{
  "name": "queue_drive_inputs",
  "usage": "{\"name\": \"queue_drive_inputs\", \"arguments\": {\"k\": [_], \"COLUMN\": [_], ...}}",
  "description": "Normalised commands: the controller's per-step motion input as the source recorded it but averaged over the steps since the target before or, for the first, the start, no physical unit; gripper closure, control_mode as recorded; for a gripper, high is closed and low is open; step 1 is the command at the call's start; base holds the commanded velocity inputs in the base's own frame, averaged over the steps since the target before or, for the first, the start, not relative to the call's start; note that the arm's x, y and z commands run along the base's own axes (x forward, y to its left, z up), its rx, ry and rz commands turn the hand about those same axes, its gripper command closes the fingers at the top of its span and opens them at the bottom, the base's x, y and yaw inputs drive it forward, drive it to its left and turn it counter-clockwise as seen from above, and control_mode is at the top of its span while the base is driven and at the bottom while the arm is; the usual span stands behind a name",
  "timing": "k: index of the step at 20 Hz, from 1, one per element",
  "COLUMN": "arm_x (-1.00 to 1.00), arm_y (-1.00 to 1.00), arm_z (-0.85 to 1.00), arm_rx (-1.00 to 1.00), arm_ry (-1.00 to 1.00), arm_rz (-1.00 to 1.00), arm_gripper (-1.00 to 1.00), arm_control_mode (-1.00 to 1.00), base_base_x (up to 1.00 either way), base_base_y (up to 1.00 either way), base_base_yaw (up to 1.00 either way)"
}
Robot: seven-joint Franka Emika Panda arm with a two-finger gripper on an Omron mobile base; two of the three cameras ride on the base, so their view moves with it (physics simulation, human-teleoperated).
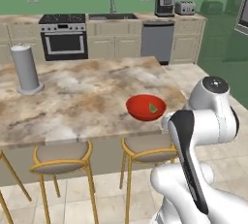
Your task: There is a bowl on the dining counter. Grab a lemon wedge from the fridge and place it in the bowl. Then get the liquor bottle and glass cup from the cabinet and place them next to the bowl.
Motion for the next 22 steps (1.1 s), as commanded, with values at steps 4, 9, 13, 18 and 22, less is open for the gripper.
{"name": "queue_drive_inputs", "arguments": {"k": [4,9,13,18,22], "arm_x": [0.0,0.0,0.0,0.0,0.0], "arm_y": [0.0,0.0,0.0,0.0,0.0], "arm_z": [0.0,0.0,0.0,0.0,0.0], "arm_rx": [0.0,0.0,0.0,0.0,0.0], "arm_ry": [0.0,0.0,0.0,0.0,0.0], "arm_rz": [0.0,0.0,0.0,0.0,0.0], "arm_gripper": [-1.0,-1.0,-1.0,-1.0,-1.0], "arm_control_mode": [1.0,1.0,1.0,1.0,1.0], "base_base_x": [-0.81,-0.04,0.07,0.44,0.89], "base_base_y": [-0.65,-1.0,-1.0,-0.94,-0.74], "base_base_yaw": [-0.16,-0.05,0.0,0.0,0.0]}}
